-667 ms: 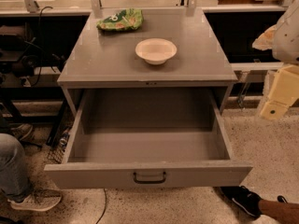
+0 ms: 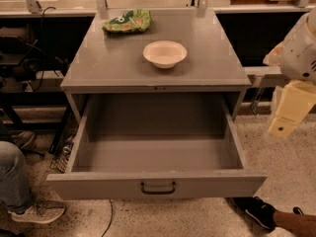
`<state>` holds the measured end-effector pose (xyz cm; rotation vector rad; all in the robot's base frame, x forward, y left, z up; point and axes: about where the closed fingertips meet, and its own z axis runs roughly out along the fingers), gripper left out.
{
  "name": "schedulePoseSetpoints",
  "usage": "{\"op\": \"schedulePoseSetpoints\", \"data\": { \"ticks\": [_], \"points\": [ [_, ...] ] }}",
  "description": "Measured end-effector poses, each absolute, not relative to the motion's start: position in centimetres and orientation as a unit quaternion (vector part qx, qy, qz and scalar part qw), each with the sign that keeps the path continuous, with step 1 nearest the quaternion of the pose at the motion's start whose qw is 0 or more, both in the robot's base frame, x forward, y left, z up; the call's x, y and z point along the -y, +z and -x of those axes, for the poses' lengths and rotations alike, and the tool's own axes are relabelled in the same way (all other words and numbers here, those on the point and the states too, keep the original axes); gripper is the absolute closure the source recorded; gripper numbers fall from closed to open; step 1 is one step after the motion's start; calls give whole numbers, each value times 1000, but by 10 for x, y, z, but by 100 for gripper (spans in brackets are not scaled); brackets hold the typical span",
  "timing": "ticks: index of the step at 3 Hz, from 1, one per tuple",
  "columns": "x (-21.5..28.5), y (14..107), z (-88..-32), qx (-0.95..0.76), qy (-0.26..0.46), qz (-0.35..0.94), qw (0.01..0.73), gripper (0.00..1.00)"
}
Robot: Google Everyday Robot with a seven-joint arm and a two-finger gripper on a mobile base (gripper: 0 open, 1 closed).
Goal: Close top drawer
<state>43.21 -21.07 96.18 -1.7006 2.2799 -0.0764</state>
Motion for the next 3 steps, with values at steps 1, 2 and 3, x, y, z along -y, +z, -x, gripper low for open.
{"op": "schedulePoseSetpoints", "data": {
  "ticks": [1, 2, 3],
  "points": [
    [186, 919, -415, -803, 18, 584, 118, 0],
    [161, 892, -403, -792, 43, 600, 103, 0],
    [160, 888, -401, -792, 45, 601, 100, 0]
  ]
}}
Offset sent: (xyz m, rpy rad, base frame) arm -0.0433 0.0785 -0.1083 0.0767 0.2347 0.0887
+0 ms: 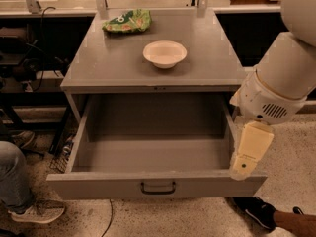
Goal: Close top drawer
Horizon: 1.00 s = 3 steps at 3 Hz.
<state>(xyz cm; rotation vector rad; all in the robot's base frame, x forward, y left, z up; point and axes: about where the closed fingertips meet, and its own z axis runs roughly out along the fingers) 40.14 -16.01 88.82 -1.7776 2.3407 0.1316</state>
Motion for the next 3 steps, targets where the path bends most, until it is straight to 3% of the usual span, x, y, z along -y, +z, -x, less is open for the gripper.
{"op": "schedulePoseSetpoints", "data": {
  "ticks": [1, 3],
  "points": [
    [163, 842, -381, -811, 76, 578, 55, 2],
    [172, 758, -333, -849, 148, 507, 2, 47]
  ]
}}
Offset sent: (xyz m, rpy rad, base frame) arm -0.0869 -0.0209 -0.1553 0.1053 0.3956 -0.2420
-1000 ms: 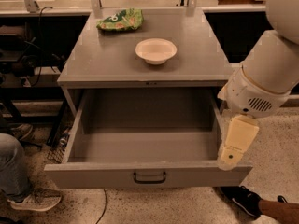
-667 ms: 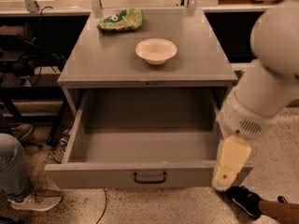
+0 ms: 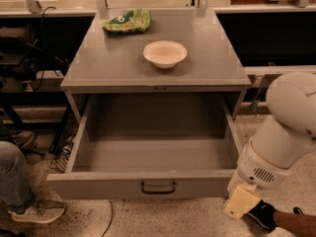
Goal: Close top drawer
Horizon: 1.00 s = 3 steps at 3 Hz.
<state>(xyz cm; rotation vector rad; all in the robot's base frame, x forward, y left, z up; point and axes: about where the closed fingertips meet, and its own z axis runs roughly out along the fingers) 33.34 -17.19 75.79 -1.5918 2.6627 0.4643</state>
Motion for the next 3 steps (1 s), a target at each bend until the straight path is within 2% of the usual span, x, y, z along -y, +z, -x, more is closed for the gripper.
{"op": "schedulePoseSetpoints", "data": {
  "ticks": [1, 2, 3],
  "points": [
    [170, 731, -327, -858, 152, 491, -6, 71],
    [156, 698, -341, -862, 149, 483, 32, 95],
    [142, 677, -359, -869, 138, 469, 77, 100]
  ]
}}
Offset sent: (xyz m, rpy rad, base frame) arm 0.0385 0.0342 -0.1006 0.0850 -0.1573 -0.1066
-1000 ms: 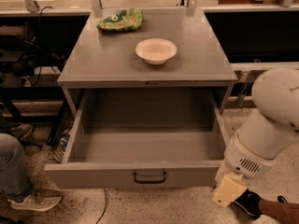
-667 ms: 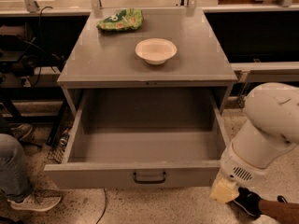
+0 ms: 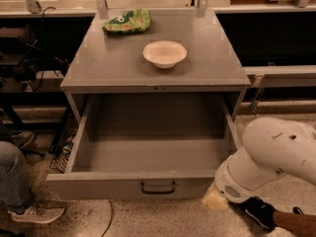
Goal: Close top drawer
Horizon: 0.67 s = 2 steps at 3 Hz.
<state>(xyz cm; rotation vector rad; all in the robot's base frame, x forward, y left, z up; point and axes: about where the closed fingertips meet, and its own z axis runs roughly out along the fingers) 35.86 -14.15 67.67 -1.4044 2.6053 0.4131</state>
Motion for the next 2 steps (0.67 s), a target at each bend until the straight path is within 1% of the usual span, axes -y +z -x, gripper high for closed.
{"op": "schedulePoseSetpoints", "data": {
  "ticks": [1, 2],
  "points": [
    [133, 661, -377, -887, 121, 426, 129, 100],
    [129, 666, -402, -888, 107, 410, 178, 100]
  ]
}}
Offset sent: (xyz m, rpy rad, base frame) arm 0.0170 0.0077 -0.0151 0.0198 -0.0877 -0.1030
